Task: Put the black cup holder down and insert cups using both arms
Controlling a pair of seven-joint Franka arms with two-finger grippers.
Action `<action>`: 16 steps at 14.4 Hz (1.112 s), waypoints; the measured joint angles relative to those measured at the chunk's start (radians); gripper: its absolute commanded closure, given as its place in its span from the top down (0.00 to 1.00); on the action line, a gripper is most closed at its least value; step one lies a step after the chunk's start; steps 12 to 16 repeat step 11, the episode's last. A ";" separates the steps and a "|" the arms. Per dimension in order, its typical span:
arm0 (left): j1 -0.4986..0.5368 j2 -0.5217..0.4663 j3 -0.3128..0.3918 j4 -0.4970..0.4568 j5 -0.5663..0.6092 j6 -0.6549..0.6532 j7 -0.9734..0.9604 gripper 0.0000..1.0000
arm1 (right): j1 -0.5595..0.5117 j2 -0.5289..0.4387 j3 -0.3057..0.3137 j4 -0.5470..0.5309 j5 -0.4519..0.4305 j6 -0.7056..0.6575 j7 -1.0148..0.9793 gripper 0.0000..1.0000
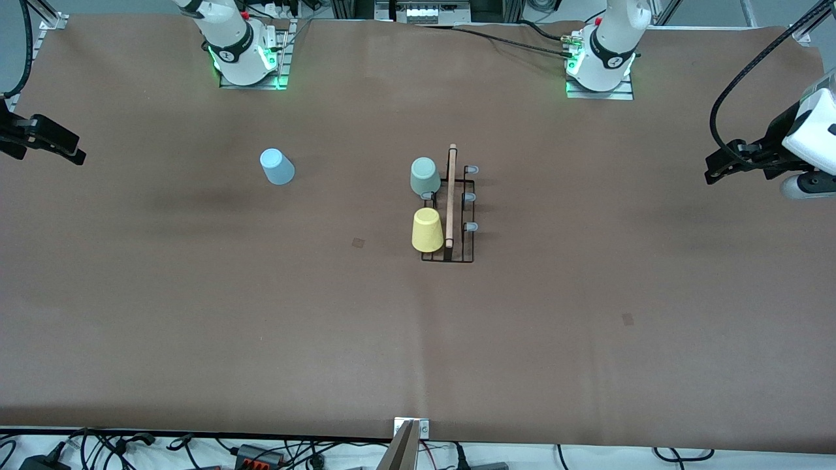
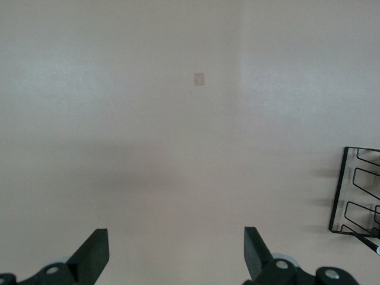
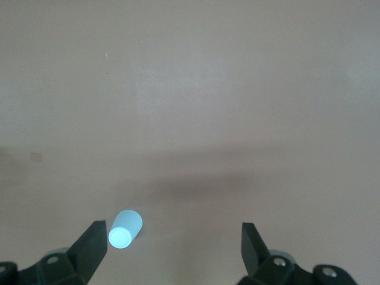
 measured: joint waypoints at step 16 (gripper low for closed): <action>0.011 0.008 0.009 0.000 0.000 0.000 0.001 1.00 | -0.013 0.000 -0.012 -0.023 0.018 -0.004 0.000 1.00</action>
